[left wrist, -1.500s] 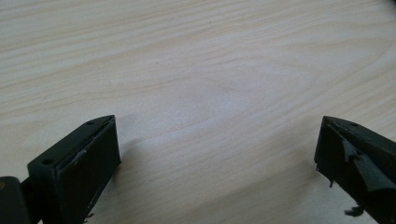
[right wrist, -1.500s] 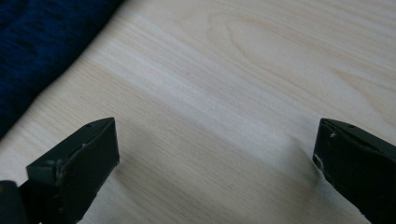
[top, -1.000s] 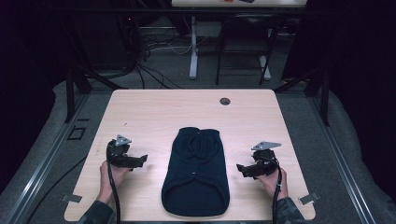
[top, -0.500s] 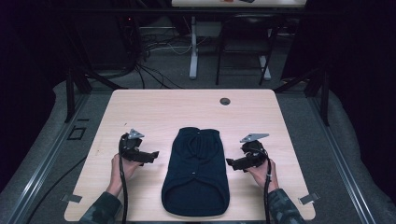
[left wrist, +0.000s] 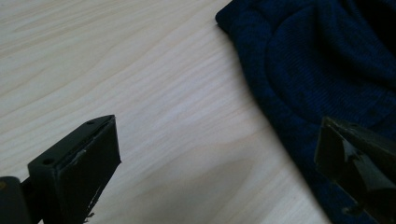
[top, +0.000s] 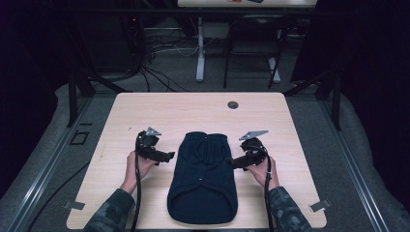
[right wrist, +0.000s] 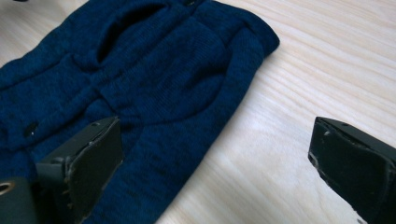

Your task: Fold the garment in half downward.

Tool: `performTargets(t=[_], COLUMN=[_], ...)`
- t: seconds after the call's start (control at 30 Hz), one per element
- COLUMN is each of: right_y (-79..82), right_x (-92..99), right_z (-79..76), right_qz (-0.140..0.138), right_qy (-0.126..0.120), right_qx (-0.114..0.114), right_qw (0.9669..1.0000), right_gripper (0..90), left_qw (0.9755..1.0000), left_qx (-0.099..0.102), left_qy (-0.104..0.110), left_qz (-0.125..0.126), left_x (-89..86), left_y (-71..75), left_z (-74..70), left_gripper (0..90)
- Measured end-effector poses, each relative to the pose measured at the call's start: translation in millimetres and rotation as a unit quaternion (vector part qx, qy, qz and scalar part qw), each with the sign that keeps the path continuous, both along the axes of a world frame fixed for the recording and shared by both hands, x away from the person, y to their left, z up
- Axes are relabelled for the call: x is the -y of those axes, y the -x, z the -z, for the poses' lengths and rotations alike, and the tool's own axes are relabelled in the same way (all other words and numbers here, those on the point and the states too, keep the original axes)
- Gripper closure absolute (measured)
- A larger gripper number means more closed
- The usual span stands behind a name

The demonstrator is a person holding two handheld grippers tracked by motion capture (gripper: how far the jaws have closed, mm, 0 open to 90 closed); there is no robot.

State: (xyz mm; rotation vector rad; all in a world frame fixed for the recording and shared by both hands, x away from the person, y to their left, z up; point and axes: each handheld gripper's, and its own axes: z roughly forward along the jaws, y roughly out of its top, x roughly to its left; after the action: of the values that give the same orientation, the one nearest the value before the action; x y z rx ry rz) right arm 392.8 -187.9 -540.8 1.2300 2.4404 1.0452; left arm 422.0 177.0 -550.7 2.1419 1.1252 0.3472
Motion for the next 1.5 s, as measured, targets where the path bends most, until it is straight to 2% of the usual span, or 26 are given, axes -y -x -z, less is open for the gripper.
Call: performTargets(t=[0.23, 0.43, 0.77, 0.83, 0.9, 0.97, 1.13, 1.27, 1.5], right_y=[-11.7, -21.7, -39.4, -46.0, -50.1, -53.7, -64.7, -72.7, -81.9], right_x=[-8.1, -15.2, -21.6, -24.5, -27.4, -30.1, -34.0, -35.7, -39.3], right_z=[-1.1, -0.8, 1.8, 2.1, 2.3, 2.8, 6.6, 11.7, 19.6], right_qz=[-0.003, -0.002, 0.004, 0.005, 0.006, 0.011, 0.017, 0.015, 0.021], right_qy=[0.004, 0.006, 0.009, 0.014, 0.015, 0.015, 0.019, 0.012, 0.0], right_qx=[-0.002, 0.001, -0.007, -0.017, -0.015, -0.014, -0.027, -0.042, -0.049], right_qw=[1.0, 1.0, 0.9999, 0.9997, 0.9997, 0.9997, 0.9993, 0.9989, 0.9986], right_gripper=[3.5, 4.6, 5.2, 3.9, 2.5, 0.4, 0.2, 6.0, 15.5], left_qw=[0.9999, 0.9997, 0.9993, 0.9991, 0.9993, 0.999, 0.9985, 0.9986, 0.9984], left_qx=[-0.008, -0.016, -0.026, -0.03, -0.027, -0.033, -0.043, -0.046, -0.052], left_qy=[-0.003, 0.004, 0.004, 0.006, 0.009, 0.017, 0.019, 0.015, 0.002], left_qz=[0.01, 0.015, 0.028, 0.029, 0.026, 0.027, 0.028, 0.023, 0.024], left_x=[13.6, 23.2, 37.3, 42.0, 43.8, 47.8, 54.6, 59.8, 67.2], left_y=[-8.8, -20.5, -35.4, -40.9, -42.6, -47.9, -56.3, -62.6, -67.4], left_z=[-1.6, -3.0, -4.0, -2.2, -1.4, -1.3, 0.3, 4.8, 10.4], left_gripper=[0.3, 0.4, 0.2, 0.1, 0.1, 0.1, 0.2, 0.3, 3.7])
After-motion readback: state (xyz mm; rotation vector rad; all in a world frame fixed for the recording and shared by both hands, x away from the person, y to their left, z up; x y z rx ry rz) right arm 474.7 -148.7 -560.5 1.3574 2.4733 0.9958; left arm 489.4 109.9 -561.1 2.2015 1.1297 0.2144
